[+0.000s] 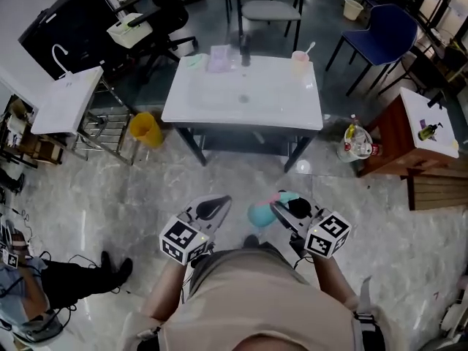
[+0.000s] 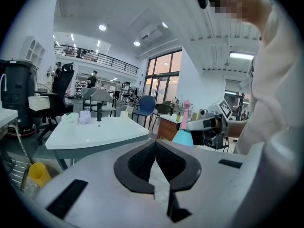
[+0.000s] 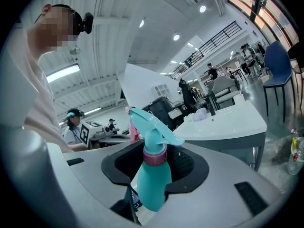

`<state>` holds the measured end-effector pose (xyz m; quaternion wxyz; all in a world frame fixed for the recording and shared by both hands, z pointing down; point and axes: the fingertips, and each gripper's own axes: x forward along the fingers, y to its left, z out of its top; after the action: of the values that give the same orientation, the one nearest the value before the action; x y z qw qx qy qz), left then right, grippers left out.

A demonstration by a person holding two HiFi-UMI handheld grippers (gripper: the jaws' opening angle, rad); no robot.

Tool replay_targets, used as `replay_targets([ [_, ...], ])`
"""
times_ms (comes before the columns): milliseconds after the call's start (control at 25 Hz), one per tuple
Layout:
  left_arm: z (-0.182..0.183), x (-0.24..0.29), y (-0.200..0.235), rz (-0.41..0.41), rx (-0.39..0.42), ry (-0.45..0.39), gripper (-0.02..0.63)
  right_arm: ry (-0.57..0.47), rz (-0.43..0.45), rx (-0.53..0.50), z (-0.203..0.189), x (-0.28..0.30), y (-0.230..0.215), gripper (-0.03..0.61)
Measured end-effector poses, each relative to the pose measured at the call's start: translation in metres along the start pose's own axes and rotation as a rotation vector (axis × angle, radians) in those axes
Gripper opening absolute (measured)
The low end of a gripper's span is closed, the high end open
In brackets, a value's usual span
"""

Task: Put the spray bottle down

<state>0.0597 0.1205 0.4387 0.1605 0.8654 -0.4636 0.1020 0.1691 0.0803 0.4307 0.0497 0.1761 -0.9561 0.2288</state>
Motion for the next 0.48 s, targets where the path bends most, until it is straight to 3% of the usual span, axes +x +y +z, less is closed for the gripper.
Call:
replay_targets([
  [480, 0.007, 0.014, 0.002, 0.052, 0.018, 0.015, 0.009, -0.034, -0.012, 0.005, 0.013, -0.012, -0.027, 0.158],
])
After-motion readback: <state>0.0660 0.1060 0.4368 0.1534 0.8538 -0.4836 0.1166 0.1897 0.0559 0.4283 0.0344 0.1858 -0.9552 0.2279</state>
